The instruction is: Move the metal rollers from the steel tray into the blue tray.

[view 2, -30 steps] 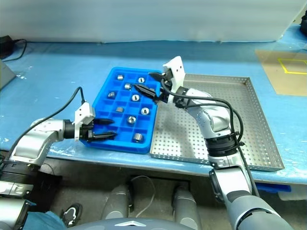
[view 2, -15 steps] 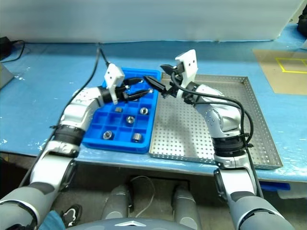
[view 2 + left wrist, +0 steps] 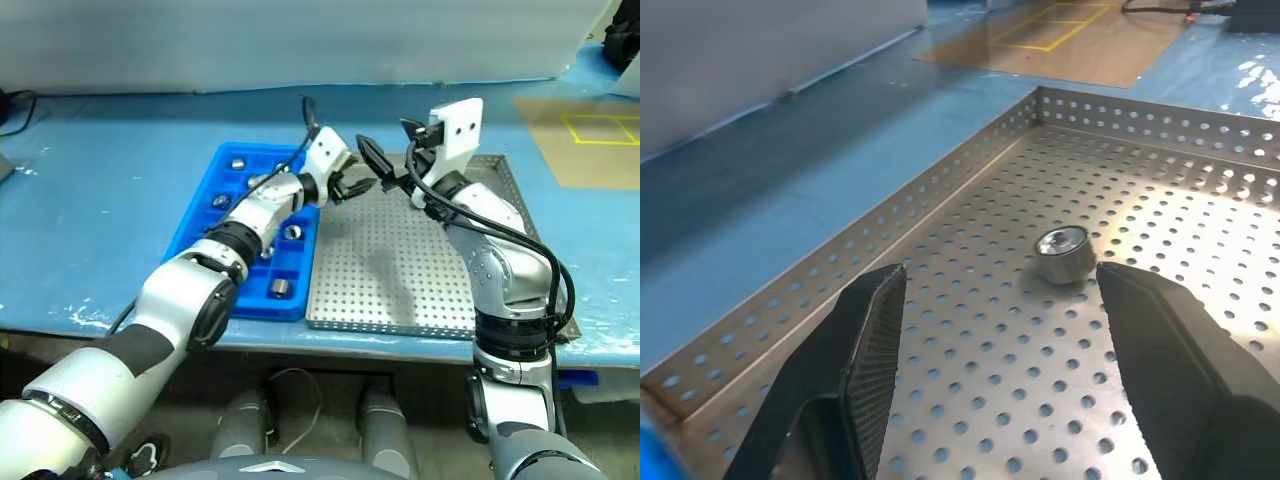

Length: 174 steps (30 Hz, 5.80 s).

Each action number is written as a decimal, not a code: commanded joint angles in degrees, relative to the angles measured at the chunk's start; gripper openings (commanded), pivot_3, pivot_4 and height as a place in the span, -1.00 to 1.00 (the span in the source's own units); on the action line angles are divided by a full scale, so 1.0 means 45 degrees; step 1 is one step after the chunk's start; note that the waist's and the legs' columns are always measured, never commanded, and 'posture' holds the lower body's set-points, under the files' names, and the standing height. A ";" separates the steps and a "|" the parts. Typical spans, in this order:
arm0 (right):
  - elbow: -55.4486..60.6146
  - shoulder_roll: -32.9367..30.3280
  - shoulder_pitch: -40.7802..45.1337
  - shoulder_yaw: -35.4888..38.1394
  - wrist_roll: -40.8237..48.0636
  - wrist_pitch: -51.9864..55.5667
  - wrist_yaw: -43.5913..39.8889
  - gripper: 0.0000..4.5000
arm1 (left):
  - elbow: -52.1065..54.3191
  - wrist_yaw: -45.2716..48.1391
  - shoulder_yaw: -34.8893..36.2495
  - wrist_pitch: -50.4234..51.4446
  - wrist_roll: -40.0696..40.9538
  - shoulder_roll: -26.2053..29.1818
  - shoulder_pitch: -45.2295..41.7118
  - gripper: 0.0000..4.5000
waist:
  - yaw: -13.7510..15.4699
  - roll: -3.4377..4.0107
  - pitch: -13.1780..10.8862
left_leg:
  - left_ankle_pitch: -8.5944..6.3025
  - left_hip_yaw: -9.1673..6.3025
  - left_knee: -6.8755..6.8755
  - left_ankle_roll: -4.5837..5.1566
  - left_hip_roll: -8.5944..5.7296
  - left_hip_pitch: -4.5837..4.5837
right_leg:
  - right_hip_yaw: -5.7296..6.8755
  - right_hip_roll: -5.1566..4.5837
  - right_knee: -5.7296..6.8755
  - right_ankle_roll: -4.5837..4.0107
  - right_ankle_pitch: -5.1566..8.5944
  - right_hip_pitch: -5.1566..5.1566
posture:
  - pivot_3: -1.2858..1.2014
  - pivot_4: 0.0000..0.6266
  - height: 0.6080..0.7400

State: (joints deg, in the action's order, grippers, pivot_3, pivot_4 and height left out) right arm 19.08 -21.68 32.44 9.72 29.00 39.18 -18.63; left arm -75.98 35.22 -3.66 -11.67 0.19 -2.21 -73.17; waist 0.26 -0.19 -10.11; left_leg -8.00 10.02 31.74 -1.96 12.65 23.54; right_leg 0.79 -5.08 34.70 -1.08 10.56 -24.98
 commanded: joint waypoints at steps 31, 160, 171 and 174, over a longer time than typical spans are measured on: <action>-0.0176 0.0307 -0.0243 0.0022 -0.0919 -0.0343 0.2102 1.00 | 0.0929 0.5357 0.1846 0.0667 -0.0046 0.2746 -0.0347 0.42 | -0.2389 0.0015 0.0002 | -0.0213 0.0024 0.0195 0.0366 -0.0133 0.0211 | 0.0029 -0.0083 -0.0246 0.0126 -0.0072 -0.0010 | -0.40 -0.52 1.00; -1.3926 0.8639 0.6714 -0.5343 -0.4048 -0.3602 -0.4493 -0.26 | 1.9988 0.6415 0.5523 1.0226 0.7950 1.1742 1.4892 0.44 | 0.1555 0.0033 -0.0049 | 0.0204 -0.0043 -0.0248 -0.0291 0.0238 0.0043 | 0.0125 0.0184 0.0160 -0.0134 0.0041 -0.0260 | 0.21 -0.52 1.00; -1.5347 0.9599 0.7303 -0.4962 -0.3596 -0.4632 -0.4257 -0.26 | 2.0539 0.6051 0.5713 1.0368 0.8461 1.1666 1.5476 0.44 | 0.1565 0.0026 -0.0045 | 0.0208 -0.0044 -0.0246 -0.0297 0.0238 0.0032 | 0.0124 0.0185 0.0192 -0.0146 0.0047 -0.0260 | 0.23 -0.52 1.00; -1.5909 0.9780 0.7440 -0.4835 -0.3468 -0.5098 -0.4197 -0.26 | 2.0592 0.5941 0.5805 1.0407 0.8586 1.1694 1.5574 0.44 | 0.1571 0.0025 -0.0045 | 0.0208 -0.0044 -0.0243 -0.0297 0.0237 0.0033 | 0.0124 0.0184 0.0194 -0.0147 0.0047 -0.0258 | 0.24 -0.52 1.00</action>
State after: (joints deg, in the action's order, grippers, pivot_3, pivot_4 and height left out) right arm -52.72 8.56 61.99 -13.25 11.68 18.73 -37.62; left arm 14.68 62.22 20.19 35.05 37.45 50.02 -3.21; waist 7.33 -0.07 -10.31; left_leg -7.06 9.82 30.65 -3.30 13.72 23.69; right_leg 1.35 -4.25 35.58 -1.74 10.77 -26.14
